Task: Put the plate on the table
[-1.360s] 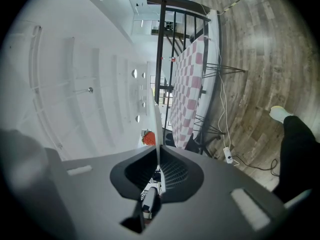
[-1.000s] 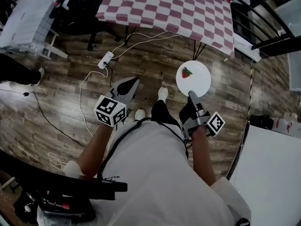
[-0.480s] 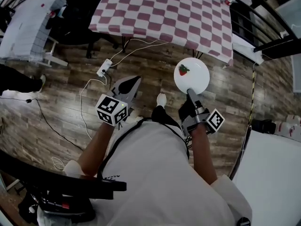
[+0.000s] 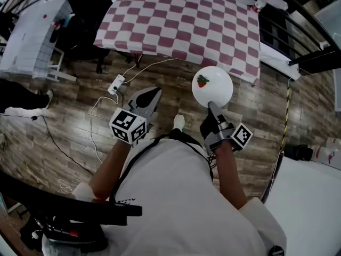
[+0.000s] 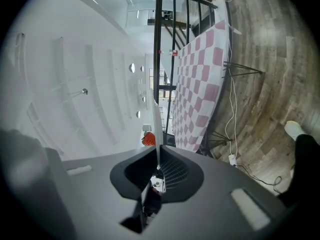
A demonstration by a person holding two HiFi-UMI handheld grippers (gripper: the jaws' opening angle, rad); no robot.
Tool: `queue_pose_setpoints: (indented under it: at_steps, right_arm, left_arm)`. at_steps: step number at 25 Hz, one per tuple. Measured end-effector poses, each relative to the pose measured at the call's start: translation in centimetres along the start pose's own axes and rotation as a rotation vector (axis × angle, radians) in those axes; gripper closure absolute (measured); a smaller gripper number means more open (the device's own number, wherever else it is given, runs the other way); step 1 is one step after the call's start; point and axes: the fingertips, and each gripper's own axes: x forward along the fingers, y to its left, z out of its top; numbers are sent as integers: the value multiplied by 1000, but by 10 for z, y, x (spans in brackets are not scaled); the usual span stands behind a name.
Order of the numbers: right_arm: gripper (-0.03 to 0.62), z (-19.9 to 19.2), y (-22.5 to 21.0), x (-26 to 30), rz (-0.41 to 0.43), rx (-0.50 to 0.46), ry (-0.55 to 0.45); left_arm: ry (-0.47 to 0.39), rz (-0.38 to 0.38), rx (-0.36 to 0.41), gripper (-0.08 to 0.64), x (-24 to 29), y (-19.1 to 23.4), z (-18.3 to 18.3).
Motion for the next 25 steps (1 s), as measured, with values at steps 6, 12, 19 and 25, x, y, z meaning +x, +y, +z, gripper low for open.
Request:
queue_pose_setpoints:
  at_steps: [6,12,19,25]
  right_arm:
    - [571,28,-3,16,4,4,59]
    - [571,55,-7,26,1,1,101]
    - [571,80,-9,31,2,2,117]
    - [571,88,-14,32,-7,9,132]
  left_arm:
    - [1,10,9,556,42,-9,10]
    - [-7,33,8,557,74,-10,18]
    - [-6,51,-4,555,96,-13,16]
    - [-1,65,-10,557,107,-13,15]
